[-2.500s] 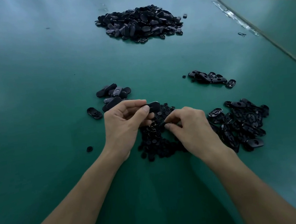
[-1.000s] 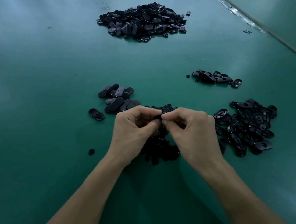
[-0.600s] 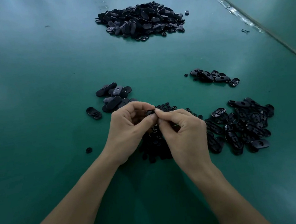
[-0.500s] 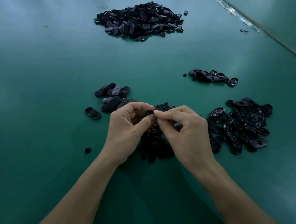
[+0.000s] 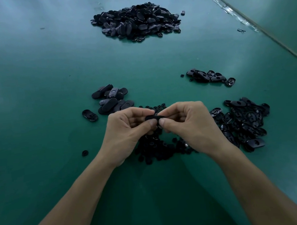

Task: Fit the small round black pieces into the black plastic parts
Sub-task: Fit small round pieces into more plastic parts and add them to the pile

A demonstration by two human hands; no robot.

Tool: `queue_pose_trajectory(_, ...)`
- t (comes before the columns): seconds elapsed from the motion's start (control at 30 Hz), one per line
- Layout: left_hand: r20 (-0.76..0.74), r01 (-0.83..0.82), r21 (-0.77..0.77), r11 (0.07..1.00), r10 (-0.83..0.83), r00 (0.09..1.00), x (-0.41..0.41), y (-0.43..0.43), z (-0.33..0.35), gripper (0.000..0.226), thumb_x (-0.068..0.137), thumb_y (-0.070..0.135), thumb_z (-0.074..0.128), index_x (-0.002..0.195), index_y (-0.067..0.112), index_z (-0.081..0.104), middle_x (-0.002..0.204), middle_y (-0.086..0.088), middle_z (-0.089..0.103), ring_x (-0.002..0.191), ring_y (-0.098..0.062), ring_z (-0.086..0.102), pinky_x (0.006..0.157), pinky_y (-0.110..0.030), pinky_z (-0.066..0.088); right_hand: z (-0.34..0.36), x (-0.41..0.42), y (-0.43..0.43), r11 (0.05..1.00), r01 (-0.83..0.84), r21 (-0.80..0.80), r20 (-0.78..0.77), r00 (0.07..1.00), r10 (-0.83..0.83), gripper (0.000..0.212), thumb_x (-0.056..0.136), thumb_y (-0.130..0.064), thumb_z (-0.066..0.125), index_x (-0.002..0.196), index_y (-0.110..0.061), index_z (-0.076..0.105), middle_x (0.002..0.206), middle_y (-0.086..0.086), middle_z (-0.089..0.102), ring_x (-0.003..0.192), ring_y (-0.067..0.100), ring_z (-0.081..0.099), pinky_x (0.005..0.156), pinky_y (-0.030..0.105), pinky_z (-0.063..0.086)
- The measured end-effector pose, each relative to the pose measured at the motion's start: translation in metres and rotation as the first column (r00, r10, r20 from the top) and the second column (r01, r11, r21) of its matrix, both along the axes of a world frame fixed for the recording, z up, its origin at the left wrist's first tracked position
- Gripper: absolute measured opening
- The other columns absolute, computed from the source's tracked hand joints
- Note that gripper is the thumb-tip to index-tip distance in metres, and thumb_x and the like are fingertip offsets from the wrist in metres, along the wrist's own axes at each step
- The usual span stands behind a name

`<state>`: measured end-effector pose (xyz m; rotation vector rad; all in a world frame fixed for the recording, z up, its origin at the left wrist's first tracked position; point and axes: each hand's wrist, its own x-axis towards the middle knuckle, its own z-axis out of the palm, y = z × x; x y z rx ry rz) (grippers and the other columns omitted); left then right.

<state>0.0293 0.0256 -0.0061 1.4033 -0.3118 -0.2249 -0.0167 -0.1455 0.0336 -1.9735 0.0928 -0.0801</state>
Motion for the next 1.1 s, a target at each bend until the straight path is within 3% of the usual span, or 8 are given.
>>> queue_pose_trajectory(0.23,0.001,-0.055,0.000,0.999,0.055,0.999,0.000,-0.002,-0.001,0.018,0.071,0.008,0.079,0.088,0.011,0.074,0.069,-0.002,0.074,0.062,-0.012,0.070,0.063,-0.020,0.057,-0.003,0.003,0.008,0.998,0.059,-0.026,0.004,0.998,-0.059,0.014,0.081,-0.009,0.074,0.079,-0.023,0.072,0.068,-0.008,0.072,0.063,0.004,0.067,0.065,0.024,0.051)
queue_pose_trajectory(0.43,0.047,-0.116,0.006,0.993,0.116,0.992,0.000,-0.001,-0.001,0.023,0.073,-0.005,0.082,0.078,0.016,0.076,0.063,-0.003,0.071,0.053,-0.012,0.065,0.056,-0.020,0.055,0.000,0.007,0.001,0.998,-0.045,-0.043,-0.024,0.999,0.044,0.012,0.083,-0.011,0.074,0.085,-0.023,0.075,0.072,-0.008,0.074,0.068,0.006,0.070,0.068,0.024,0.054)
queue_pose_trajectory(0.67,0.144,-0.193,0.115,0.974,0.176,0.974,0.000,-0.004,-0.005,0.014,0.071,0.012,0.080,0.075,0.024,0.073,0.068,-0.001,0.073,0.056,-0.012,0.067,0.056,-0.024,0.056,0.004,0.019,-0.007,0.979,-0.184,-0.084,-0.058,0.982,0.180,0.017,0.088,-0.008,0.073,0.090,-0.025,0.076,0.079,-0.001,0.076,0.072,0.013,0.072,0.069,0.025,0.056)
queue_pose_trajectory(0.77,0.156,-0.262,0.089,0.961,0.246,0.957,0.004,0.000,-0.007,0.014,0.077,0.009,0.079,0.080,0.022,0.074,0.069,-0.004,0.073,0.055,-0.017,0.067,0.058,-0.028,0.058,0.008,0.032,-0.030,0.983,-0.043,-0.180,0.054,0.997,0.053,0.019,0.090,-0.012,0.070,0.098,-0.029,0.074,0.079,-0.006,0.075,0.070,0.005,0.070,0.069,0.017,0.056)
queue_pose_trajectory(0.83,0.184,-0.354,0.102,0.930,0.332,0.925,0.011,0.007,-0.008,0.013,0.082,0.010,0.078,0.087,0.022,0.074,0.074,-0.002,0.074,0.058,-0.019,0.070,0.062,-0.032,0.060,0.008,0.046,-0.060,0.913,0.235,-0.334,0.193,0.965,-0.178,0.023,0.092,-0.010,0.066,0.110,-0.022,0.073,0.094,-0.006,0.074,0.075,0.000,0.067,0.078,0.011,0.053)
queue_pose_trajectory(0.9,0.196,-0.446,0.133,0.885,0.417,0.887,0.021,0.015,-0.010,0.013,0.084,0.015,0.076,0.092,0.025,0.075,0.077,0.001,0.075,0.062,-0.018,0.072,0.066,-0.036,0.062,0.004,0.060,-0.092,0.769,0.403,-0.496,0.215,0.915,-0.341,0.032,0.095,-0.009,0.059,0.125,-0.016,0.067,0.118,0.007,0.067,0.095,0.015,0.066,0.093,0.017,0.046)
queue_pose_trajectory(1.0,0.185,-0.509,0.173,0.843,0.480,0.858,0.032,0.023,-0.013,0.015,0.087,0.015,0.073,0.097,0.027,0.075,0.079,0.005,0.075,0.066,-0.015,0.074,0.070,-0.043,0.063,-0.010,0.077,-0.131,0.617,0.284,-0.734,0.016,0.916,-0.402,0.045,0.100,-0.019,0.050,0.144,-0.023,0.049,0.141,0.019,0.046,0.127,0.036,0.044,0.111,0.036,0.030)
queue_pose_trajectory(1.1,0.147,-0.518,0.190,0.834,0.498,0.855,0.038,0.025,-0.014,0.019,0.089,0.011,0.071,0.098,0.028,0.074,0.078,0.009,0.074,0.064,-0.014,0.073,0.071,-0.046,0.063,-0.020,0.082,-0.142,0.508,0.146,-0.849,-0.067,0.923,-0.379,0.041,0.102,-0.026,0.046,0.142,-0.026,0.052,0.143,0.016,0.049,0.130,0.037,0.042,0.110,0.040,0.032)
